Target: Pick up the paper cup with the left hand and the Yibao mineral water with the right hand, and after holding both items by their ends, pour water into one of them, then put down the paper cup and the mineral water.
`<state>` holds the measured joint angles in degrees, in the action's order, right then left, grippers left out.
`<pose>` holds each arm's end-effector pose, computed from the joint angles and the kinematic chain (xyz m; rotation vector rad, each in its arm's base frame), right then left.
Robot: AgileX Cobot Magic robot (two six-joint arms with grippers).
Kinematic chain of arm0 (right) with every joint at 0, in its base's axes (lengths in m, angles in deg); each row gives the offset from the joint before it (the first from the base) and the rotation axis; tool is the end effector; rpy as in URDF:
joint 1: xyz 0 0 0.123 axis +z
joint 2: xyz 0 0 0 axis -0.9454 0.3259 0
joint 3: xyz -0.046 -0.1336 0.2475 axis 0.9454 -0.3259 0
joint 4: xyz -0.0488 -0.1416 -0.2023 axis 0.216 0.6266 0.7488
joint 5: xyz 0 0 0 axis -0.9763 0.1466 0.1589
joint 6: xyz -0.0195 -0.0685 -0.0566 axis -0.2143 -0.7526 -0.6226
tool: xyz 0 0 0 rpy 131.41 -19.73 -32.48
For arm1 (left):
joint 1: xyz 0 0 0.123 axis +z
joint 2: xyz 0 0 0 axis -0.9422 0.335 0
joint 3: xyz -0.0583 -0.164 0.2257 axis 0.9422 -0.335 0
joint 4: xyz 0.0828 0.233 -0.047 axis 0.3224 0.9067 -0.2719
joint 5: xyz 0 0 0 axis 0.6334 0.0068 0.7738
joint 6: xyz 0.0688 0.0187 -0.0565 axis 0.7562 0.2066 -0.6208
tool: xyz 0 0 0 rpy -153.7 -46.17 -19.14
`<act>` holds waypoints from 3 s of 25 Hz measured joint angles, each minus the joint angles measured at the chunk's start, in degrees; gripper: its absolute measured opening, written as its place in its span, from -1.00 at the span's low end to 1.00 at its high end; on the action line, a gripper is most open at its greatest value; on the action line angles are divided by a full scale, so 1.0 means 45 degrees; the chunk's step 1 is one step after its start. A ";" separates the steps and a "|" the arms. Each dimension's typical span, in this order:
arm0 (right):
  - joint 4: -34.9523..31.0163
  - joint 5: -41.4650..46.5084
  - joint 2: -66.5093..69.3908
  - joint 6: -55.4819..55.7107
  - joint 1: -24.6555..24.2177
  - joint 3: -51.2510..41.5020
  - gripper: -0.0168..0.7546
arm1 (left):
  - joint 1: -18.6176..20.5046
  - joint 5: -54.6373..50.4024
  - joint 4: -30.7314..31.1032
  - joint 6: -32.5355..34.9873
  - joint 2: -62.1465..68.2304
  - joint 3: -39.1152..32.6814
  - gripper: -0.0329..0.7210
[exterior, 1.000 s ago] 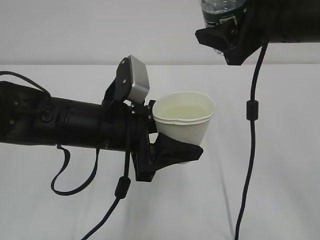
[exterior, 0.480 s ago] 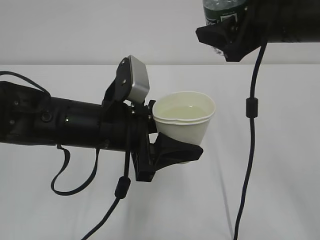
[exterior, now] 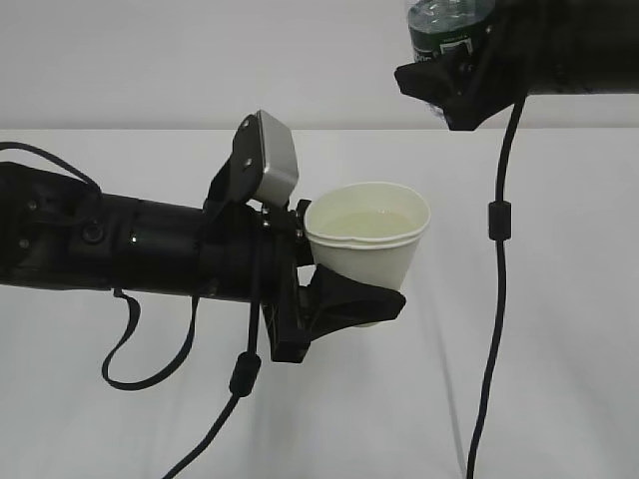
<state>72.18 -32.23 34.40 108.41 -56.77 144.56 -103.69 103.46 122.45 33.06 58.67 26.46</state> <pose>0.3253 0.1173 0.3076 -0.9440 1.6415 0.1784 0.2519 -0.2433 0.1911 1.2735 1.5320 -0.9925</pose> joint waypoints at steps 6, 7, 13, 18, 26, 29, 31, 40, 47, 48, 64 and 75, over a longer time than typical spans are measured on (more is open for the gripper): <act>-0.0106 0.0285 0.0329 -0.0151 0.0000 0.0025 0.30 | 0.0000 0.0000 0.0000 0.0000 0.0000 0.0000 0.23; -0.0231 0.0343 0.0355 -0.0255 0.0000 0.0025 0.30 | 0.0000 0.0000 0.0000 0.0000 0.0000 0.0000 0.23; -0.1613 0.0457 0.0404 -0.1206 -0.0119 0.0025 0.30 | 0.0000 0.0000 0.0000 0.0000 0.0000 0.0000 0.23; -0.2180 0.0323 0.0404 -0.1355 -0.0614 0.0025 0.30 | 0.0000 0.0000 0.0000 0.0000 0.0000 0.0000 0.23; -0.2555 0.0299 0.0455 -0.1613 -0.0984 0.0025 0.29 | 0.0000 0.0000 0.0000 0.0000 0.0000 0.0000 0.23; -0.2909 0.0096 0.0668 -0.1682 -0.1203 0.0027 0.29 | 0.0000 0.0000 0.0000 0.0000 0.0000 0.0000 0.23; -0.3031 0.0100 0.0755 -0.1779 -0.1223 0.0027 0.29 | 0.0000 0.0000 0.0000 0.0000 0.0000 0.0000 0.23; -0.4586 0.0044 0.0908 -0.3185 -0.1223 0.0093 0.29 | 0.0000 -0.0024 0.0000 0.0000 0.0000 0.0000 0.23; -0.5613 -0.0641 0.1700 -0.3591 -0.1768 0.0124 0.29 | 0.0000 -0.0130 0.0000 0.0000 0.0000 0.0000 0.23; -0.5698 -0.0641 0.1732 -0.3683 -0.1854 0.0124 0.30 | 0.0000 -0.0189 0.0000 0.0000 0.0000 0.0000 0.23; -0.8415 -0.2054 0.1973 -0.5729 -0.3048 -0.0952 0.29 | 0.0000 -0.0355 0.0000 0.0000 0.0000 0.0000 0.23; -1.0473 -0.2943 0.2481 -0.7330 -0.3059 -0.1661 0.28 | 0.0000 -0.0383 0.0000 0.0000 0.0000 0.0000 0.23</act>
<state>25.05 -45.47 45.56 75.42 -70.53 137.09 -103.69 101.73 122.45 33.06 58.67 26.46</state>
